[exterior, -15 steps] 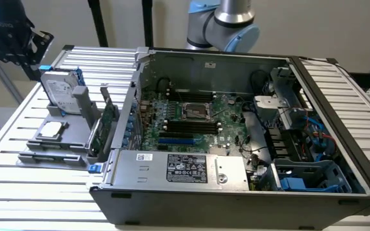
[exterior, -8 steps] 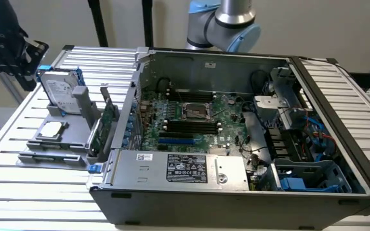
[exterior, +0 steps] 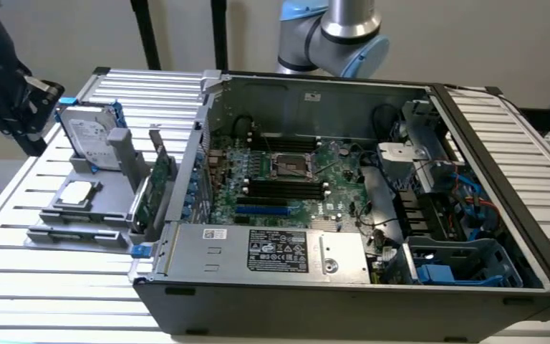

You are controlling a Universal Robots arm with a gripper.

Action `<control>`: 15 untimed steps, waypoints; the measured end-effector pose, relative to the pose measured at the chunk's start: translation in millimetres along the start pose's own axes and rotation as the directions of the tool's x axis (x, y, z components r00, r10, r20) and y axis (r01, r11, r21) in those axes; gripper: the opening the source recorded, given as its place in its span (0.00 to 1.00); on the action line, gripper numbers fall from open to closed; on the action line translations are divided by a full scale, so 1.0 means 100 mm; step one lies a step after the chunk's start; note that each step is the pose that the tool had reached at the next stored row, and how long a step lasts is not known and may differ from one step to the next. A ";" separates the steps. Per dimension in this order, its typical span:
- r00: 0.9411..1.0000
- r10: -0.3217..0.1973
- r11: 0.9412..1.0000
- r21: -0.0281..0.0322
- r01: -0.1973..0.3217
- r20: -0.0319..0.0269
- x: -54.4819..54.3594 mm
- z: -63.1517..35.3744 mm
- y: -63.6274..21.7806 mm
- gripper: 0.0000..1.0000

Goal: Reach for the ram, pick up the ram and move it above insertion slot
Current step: 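Reach for the ram, then pick up the ram and move it above insertion slot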

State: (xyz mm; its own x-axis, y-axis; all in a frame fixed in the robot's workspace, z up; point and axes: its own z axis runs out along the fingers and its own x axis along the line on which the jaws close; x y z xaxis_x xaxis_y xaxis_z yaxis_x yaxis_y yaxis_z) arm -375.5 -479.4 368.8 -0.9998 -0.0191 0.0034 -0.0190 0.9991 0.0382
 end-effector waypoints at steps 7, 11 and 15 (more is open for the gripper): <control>0.999 -0.048 0.999 0.000 0.048 -0.005 0.00 0.019 -0.007 0.11; 0.993 -0.119 0.993 0.000 0.119 -0.008 0.00 0.022 -0.008 0.11; 0.981 -0.192 0.981 0.000 0.192 -0.011 0.00 0.026 -0.008 0.11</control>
State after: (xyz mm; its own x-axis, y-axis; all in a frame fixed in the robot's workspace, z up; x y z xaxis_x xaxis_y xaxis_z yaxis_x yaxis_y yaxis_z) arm -375.7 -480.1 366.2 -0.9775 -0.2108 0.0070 -0.2104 0.9769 0.0384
